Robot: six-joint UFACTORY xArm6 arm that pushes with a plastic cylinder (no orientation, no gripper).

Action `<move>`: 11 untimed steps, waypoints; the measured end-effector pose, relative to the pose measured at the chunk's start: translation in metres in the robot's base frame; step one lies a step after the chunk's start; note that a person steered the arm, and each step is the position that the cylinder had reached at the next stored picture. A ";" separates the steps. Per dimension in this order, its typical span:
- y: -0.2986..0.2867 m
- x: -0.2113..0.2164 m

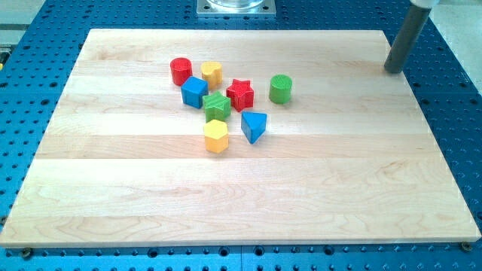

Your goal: Move your arm to the bottom right of the triangle

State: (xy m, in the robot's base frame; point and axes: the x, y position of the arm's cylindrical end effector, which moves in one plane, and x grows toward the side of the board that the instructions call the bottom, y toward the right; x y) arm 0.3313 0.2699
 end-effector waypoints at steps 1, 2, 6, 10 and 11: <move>-0.019 0.019; -0.038 0.019; -0.131 0.076; -0.196 0.166; -0.160 0.156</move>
